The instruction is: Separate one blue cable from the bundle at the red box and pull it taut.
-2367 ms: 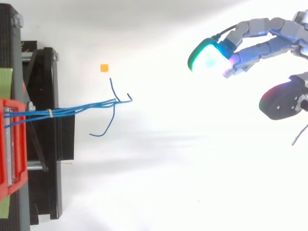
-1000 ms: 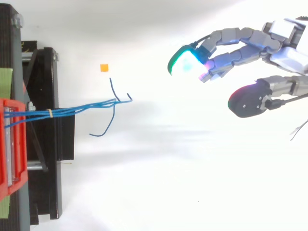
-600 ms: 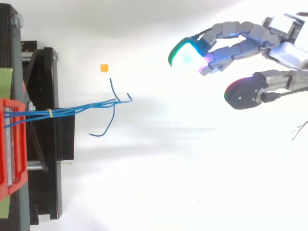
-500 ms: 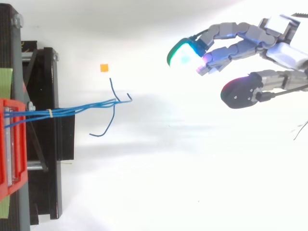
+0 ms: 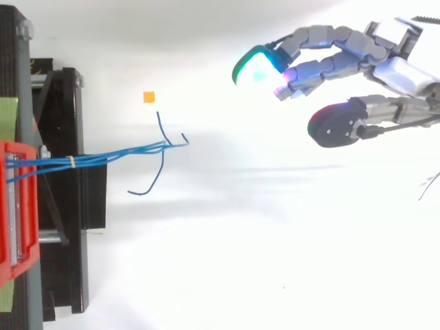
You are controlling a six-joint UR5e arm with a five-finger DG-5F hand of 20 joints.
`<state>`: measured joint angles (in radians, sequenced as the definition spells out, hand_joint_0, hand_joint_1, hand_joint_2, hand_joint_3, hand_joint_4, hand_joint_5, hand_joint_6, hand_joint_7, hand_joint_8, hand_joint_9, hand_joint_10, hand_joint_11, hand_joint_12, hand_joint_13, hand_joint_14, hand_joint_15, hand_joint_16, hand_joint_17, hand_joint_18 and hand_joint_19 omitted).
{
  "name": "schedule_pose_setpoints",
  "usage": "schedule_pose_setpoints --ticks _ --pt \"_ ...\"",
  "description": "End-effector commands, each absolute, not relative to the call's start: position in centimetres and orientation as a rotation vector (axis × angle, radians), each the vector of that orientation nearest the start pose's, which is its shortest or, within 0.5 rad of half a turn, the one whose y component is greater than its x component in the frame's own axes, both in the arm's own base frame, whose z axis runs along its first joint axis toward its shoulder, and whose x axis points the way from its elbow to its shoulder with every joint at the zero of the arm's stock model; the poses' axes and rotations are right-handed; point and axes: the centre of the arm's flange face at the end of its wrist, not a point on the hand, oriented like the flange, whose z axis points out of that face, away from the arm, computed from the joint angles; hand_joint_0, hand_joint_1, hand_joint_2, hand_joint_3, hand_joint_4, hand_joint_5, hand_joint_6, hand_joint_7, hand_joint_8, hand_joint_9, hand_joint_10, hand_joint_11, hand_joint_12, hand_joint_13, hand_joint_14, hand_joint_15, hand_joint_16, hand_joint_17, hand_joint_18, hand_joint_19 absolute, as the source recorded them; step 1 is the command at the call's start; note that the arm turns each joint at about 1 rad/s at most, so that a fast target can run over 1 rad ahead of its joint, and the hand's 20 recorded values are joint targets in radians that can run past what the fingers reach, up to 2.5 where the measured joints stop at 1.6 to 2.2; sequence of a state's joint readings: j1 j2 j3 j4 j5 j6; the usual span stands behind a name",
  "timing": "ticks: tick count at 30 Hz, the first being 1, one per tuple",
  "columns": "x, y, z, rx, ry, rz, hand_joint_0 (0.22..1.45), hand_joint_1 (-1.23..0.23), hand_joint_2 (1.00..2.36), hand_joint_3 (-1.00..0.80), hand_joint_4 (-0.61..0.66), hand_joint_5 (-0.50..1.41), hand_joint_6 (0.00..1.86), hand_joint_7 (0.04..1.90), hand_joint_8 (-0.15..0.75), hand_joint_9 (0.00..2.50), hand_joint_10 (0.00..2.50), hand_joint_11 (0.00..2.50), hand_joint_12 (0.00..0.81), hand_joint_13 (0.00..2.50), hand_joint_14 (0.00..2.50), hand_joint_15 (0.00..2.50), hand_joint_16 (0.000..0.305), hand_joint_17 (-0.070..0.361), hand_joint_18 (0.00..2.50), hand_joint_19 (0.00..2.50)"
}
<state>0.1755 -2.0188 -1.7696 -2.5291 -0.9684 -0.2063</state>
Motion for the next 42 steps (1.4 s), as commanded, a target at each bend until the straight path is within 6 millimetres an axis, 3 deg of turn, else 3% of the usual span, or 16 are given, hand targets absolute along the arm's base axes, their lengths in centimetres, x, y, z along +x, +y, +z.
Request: schedule_pose_setpoints --ticks 1,4,9,42 --pt "61.4 -8.7 19.0 1.289 1.023 0.714 0.54 -0.58 1.0 -0.5 0.19 -0.2 0.5 0.77 0.274 0.68 0.01 0.45 0.332 0.68 0.01 0.37 0.05 0.113 0.57 0.68" --pt "62.8 -8.4 18.3 1.304 1.019 0.748 0.54 -0.58 1.0 -0.5 0.18 -0.2 0.5 0.77 0.275 0.67 0.01 0.46 0.331 0.68 0.01 0.37 0.05 0.113 0.57 0.68" --pt "63.6 -8.2 19.3 1.277 1.021 0.741 0.54 -0.58 1.0 -0.5 0.19 -0.2 0.5 0.77 0.275 0.67 0.01 0.46 0.333 0.68 0.01 0.37 0.05 0.113 0.57 0.68" --pt "64.4 -7.9 20.1 1.243 0.965 0.71 0.54 -0.58 1.0 -0.5 0.19 -0.19 0.5 0.78 0.276 0.68 0.02 0.45 0.331 0.68 0.01 0.37 0.05 0.113 0.57 0.68"
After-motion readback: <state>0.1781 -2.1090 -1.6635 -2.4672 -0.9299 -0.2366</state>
